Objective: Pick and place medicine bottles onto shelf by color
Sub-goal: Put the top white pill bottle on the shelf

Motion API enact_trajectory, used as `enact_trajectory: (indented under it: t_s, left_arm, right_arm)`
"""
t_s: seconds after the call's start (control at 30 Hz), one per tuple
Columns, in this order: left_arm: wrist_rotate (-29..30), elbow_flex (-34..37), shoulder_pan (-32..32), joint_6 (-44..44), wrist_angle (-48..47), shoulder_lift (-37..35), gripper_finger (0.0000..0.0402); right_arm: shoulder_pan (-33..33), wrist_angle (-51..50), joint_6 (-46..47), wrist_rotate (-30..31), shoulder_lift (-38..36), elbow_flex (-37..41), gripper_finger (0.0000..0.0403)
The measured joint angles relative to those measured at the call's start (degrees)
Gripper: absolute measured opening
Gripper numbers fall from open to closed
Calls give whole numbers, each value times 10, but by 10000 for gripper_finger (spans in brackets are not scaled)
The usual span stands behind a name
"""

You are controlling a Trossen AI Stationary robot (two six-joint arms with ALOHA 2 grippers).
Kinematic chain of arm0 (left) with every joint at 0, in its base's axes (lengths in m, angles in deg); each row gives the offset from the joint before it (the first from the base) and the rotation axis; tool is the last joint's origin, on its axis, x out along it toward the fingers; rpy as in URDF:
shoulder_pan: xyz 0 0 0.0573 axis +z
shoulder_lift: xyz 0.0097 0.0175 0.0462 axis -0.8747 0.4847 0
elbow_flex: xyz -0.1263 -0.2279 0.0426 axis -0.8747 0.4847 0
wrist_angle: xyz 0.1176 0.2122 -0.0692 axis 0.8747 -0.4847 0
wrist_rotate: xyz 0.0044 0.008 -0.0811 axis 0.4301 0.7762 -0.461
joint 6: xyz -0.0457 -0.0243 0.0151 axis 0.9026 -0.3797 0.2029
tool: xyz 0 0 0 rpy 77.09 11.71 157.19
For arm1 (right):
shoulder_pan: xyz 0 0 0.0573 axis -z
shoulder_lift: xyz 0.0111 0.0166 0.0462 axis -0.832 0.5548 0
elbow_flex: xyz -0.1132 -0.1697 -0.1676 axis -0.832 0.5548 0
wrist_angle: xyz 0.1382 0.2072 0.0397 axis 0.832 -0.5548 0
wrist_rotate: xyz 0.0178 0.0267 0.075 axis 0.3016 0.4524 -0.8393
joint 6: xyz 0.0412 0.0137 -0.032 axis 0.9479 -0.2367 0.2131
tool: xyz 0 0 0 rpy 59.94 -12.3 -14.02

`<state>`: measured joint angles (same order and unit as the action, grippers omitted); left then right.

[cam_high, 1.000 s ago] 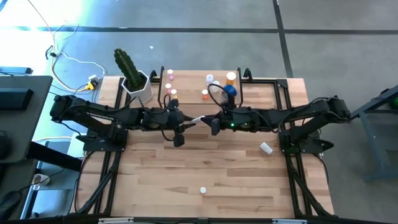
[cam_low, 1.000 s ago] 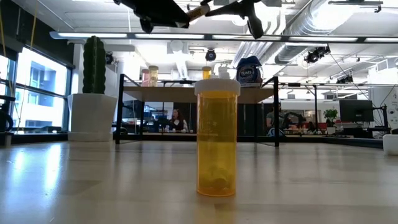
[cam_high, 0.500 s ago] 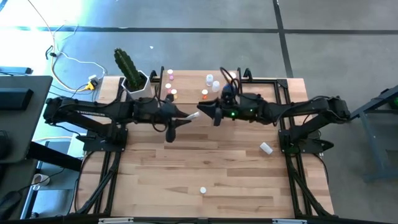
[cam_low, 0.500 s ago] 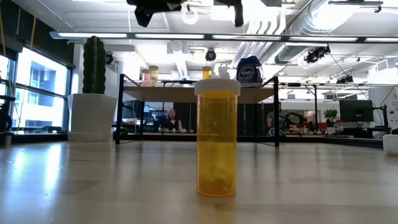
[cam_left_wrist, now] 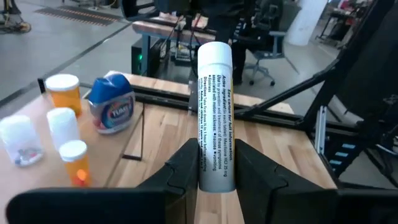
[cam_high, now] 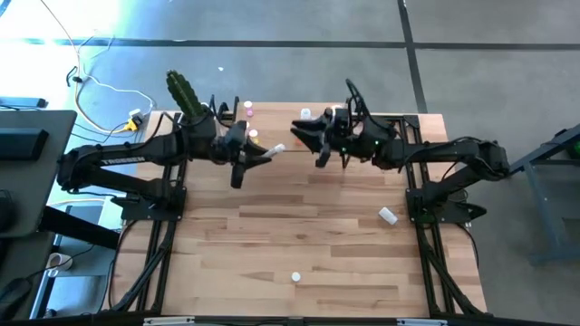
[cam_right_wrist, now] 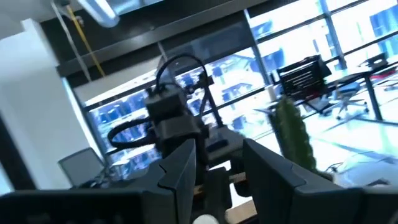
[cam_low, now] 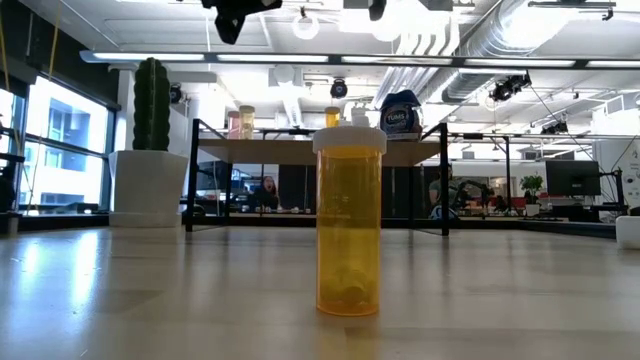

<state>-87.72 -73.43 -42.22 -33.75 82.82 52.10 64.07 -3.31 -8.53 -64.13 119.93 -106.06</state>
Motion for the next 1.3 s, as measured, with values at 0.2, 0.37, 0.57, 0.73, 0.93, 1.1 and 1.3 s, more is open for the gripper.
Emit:
enact_trajectory:
  t_s: [0.2, 0.37, 0.57, 0.73, 0.93, 1.1, 1.3]
  left_arm:
    - [-71, 0, 68, -9, 19, 0, 74]
    - [-126, 0, 131, -18, 20, 1, 74]
    - [-205, 0, 195, -10, 24, 1, 74]
    - [-232, 0, 222, 3, 58, 10, 74]
    - [-246, 0, 232, 18, 122, 35, 74]
    - [-246, 0, 232, 46, 190, 66, 74]
    - [-245, 0, 232, 54, 273, 102, 74]
  right_arm:
    - [44, -84, -25, -1, 0, -61, 140]
    - [79, -195, -53, -3, 1, -131, 158]
    - [120, -257, -67, -28, 9, -196, 163]
    - [163, -260, -67, -98, 10, -209, 163]
    - [220, -254, -77, -195, 18, -209, 163]
    - [256, -175, -67, -286, 46, -209, 163]
    - [277, -164, -74, -359, 80, -242, 163]
